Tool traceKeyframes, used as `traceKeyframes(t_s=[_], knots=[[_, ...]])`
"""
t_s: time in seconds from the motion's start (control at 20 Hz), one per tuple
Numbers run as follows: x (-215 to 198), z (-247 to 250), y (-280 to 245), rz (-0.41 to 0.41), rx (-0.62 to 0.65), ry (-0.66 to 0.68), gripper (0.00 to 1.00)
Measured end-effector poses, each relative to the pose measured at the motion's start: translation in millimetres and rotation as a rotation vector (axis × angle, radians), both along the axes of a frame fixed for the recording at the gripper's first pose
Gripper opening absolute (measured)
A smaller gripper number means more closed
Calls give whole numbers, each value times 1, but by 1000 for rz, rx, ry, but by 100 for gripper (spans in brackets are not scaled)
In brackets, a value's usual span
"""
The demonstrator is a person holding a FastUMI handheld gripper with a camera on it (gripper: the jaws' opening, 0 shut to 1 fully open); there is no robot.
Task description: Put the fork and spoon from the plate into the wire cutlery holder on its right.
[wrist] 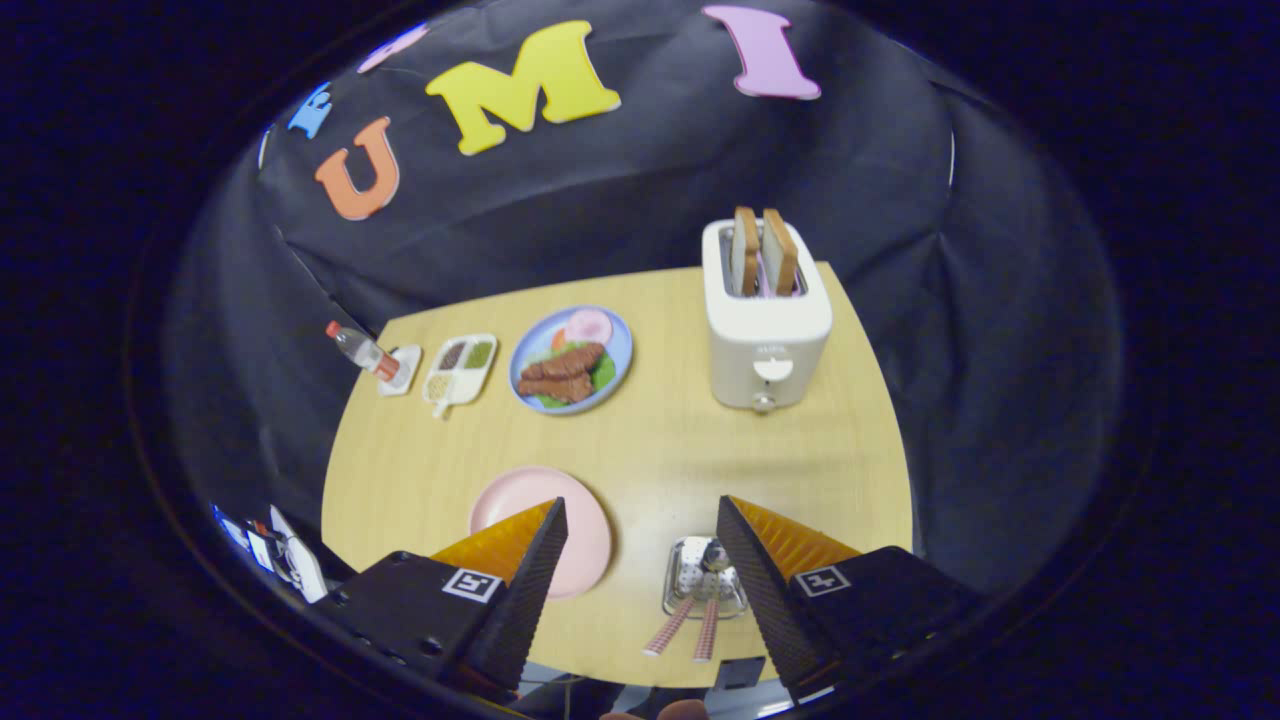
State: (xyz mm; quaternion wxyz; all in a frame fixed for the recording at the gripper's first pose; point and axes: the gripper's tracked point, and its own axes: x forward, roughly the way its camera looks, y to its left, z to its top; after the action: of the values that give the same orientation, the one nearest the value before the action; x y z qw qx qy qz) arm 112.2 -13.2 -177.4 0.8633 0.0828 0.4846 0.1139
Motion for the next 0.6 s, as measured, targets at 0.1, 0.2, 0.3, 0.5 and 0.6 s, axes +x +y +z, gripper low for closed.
traceKeyframes(t_s=[0.1, 0.2, 0.3, 0.5, 0.6], knots=[[0, 28, 8, -16, 10, -118, 91], [-5, 53, 20, -31, 37, -198, 92], [-10, 77, 33, -41, 68, -293, 92], [-24, 129, 30, -99, 29, -527, 91], [-33, 157, 35, -123, 26, -634, 91]])
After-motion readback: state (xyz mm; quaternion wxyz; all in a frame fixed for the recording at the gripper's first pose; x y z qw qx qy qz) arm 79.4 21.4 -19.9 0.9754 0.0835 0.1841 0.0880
